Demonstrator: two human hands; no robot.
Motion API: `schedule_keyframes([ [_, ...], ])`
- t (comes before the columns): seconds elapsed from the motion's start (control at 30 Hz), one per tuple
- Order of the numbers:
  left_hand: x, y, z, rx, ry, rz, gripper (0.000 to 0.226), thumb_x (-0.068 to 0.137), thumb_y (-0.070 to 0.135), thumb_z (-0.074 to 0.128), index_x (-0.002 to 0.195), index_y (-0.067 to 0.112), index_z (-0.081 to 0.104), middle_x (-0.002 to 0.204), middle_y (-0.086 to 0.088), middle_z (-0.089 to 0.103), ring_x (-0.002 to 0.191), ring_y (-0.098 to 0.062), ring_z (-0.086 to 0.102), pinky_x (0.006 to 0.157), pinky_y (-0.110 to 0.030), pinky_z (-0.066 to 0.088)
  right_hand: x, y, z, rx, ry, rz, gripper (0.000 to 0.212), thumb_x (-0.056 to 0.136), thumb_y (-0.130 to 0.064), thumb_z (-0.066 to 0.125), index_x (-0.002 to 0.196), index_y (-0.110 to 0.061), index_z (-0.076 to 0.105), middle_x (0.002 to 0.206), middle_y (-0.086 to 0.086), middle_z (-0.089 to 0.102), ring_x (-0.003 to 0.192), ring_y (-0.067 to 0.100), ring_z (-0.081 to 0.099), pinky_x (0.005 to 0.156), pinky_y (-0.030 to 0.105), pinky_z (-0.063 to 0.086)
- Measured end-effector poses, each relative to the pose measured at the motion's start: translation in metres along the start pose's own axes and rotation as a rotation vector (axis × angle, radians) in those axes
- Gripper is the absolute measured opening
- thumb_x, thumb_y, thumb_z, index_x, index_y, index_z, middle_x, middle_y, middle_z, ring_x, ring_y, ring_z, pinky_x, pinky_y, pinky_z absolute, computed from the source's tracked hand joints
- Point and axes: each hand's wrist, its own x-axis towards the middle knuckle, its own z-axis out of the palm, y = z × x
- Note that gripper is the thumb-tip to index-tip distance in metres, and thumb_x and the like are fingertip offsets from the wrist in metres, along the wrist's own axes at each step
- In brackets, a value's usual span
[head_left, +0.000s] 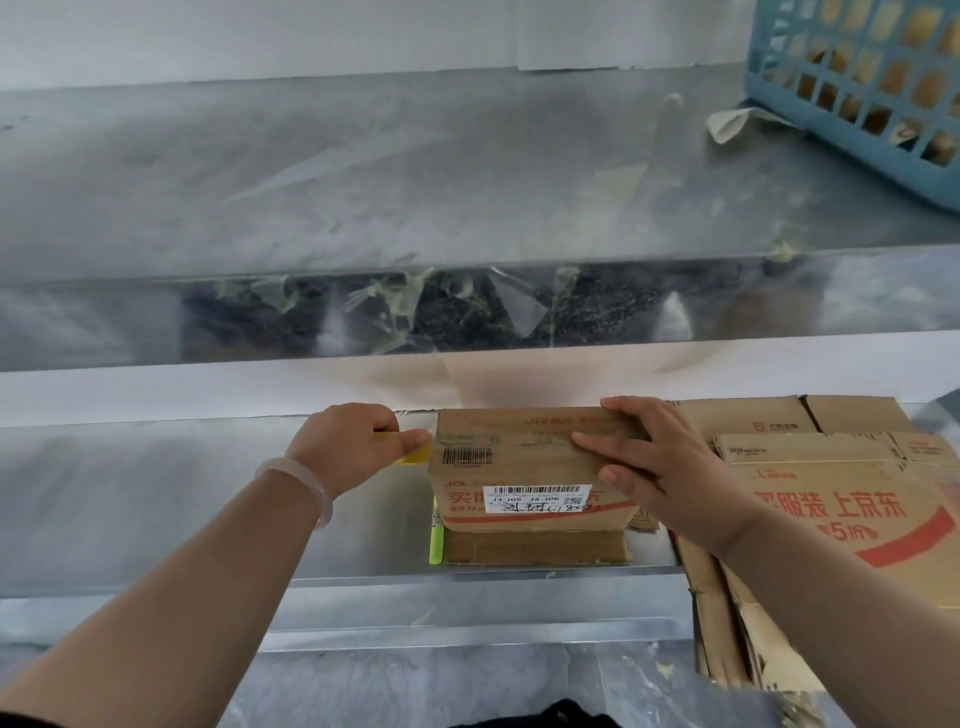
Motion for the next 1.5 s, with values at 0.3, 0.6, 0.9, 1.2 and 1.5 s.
schedule_keyframes([
  [0.3, -0.003, 0.002, 0.011, 0.029, 0.071, 0.018, 0.054, 0.082, 0.071, 0.047, 0.065, 0.021, 0.059, 0.061, 0.004, 0.062, 0.064, -0.015, 0.059, 0.064, -0.031, 0.052, -0.006, -0.039, 0.016, -0.419, 0.111, -0.058, 0.051, 0.097, -0.041, 0.035, 0.133, -0.015, 0.06, 0.141, 0.001, 0.052, 0.138, 0.022, 0.039, 0.118, 0.047, 0.02],
  [0.6, -0.007, 0.002, 0.012, 0.009, 0.039, 0.028, 0.055, 0.082, 0.073, 0.043, 0.067, 0.023, 0.06, 0.061, 0.006, 0.062, 0.063, -0.013, 0.059, 0.064, -0.032, 0.053, 0.007, -0.095, 0.048, -0.371, 0.007, 0.12, 0.068, 0.094, -0.053, 0.024, 0.149, -0.016, 0.037, 0.157, 0.001, 0.032, 0.147, 0.018, 0.025, 0.119, 0.04, 0.008],
  [0.9, -0.009, -0.005, 0.014, -0.091, 0.029, 0.076, 0.048, 0.084, 0.068, 0.047, 0.068, 0.024, 0.061, 0.067, 0.005, 0.061, 0.066, -0.012, 0.057, 0.06, -0.029, 0.047, 0.017, -0.114, 0.069, -0.378, 0.044, 0.102, 0.063, 0.09, -0.056, 0.042, 0.145, -0.025, 0.044, 0.152, -0.005, 0.041, 0.142, 0.016, 0.035, 0.116, 0.039, 0.025],
  [1.2, -0.02, -0.044, 0.011, -0.484, -0.101, 0.212, 0.024, 0.082, 0.035, 0.071, 0.102, 0.041, 0.059, 0.082, 0.007, 0.062, 0.071, -0.002, 0.057, 0.063, -0.013, 0.044, 0.018, -0.113, 0.069, -0.372, 0.07, 0.117, 0.064, 0.088, -0.057, 0.042, 0.145, -0.026, 0.046, 0.152, -0.007, 0.041, 0.143, 0.014, 0.034, 0.117, 0.036, 0.026],
  [1.5, -0.018, -0.042, 0.013, -0.184, 0.011, 0.33, 0.04, 0.085, 0.043, 0.066, 0.124, 0.036, 0.062, 0.092, 0.013, 0.05, 0.085, -0.003, 0.051, 0.078, -0.013, 0.04, 0.017, -0.106, 0.069, -0.374, 0.063, 0.093, 0.062, 0.092, -0.054, 0.037, 0.146, -0.025, 0.044, 0.153, -0.007, 0.039, 0.143, 0.013, 0.032, 0.116, 0.033, 0.018],
])
